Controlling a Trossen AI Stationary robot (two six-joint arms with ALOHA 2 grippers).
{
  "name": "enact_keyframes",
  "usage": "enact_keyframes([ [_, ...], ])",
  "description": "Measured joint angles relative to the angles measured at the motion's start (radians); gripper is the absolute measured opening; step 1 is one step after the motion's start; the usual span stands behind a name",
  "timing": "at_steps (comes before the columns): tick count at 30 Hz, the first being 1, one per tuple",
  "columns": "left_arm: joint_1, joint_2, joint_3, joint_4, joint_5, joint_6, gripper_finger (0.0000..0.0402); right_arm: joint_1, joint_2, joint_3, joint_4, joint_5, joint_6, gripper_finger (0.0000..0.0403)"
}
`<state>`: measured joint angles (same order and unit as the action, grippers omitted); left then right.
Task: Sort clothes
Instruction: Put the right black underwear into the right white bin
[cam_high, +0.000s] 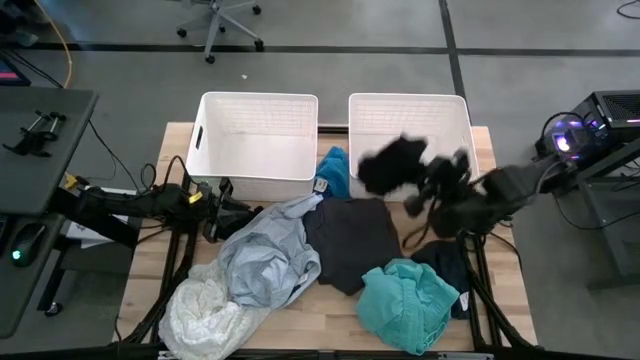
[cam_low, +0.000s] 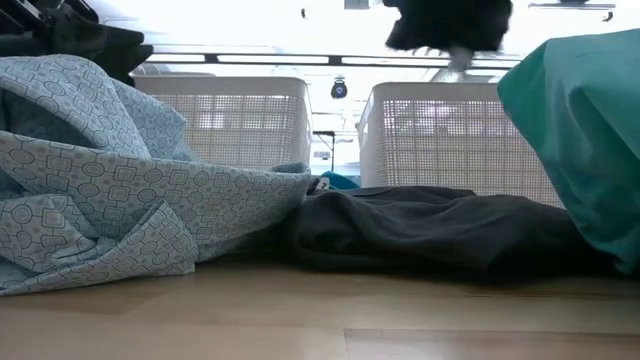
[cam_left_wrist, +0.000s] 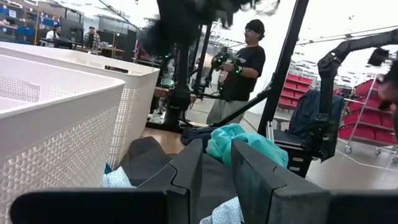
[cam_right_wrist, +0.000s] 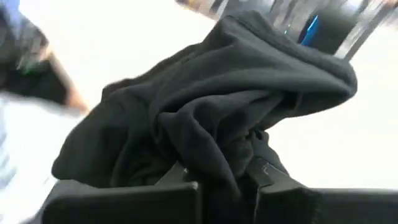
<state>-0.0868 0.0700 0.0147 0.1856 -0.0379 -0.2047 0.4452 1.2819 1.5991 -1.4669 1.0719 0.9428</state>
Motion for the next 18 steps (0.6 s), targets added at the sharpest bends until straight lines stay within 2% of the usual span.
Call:
enact_keyframes([
  [4,0.000,0.000,0.000,0.000,0.000,0.000,0.0072,-0.165,0.000,0.099,-0.015,0.037,-0.180,0.0025],
  [8,0.000,0.000,0.000,0.000,0.000,0.000,0.0072,-0.387,-0.001,0.092,-0.026,-0.057,-0.273,0.0026],
  [13,0.000,0.000,0.000,0.000,0.000,-0.001,0.0072,-0.669,-0.001,-0.072,-0.005,-0.272,-0.362,0.0026],
  [18,0.000,0.000,0.000,-0.001,0.000,0.005,0.0072,-0.896,0.000,-0.341,0.211,-0.540,-0.502,0.0027],
])
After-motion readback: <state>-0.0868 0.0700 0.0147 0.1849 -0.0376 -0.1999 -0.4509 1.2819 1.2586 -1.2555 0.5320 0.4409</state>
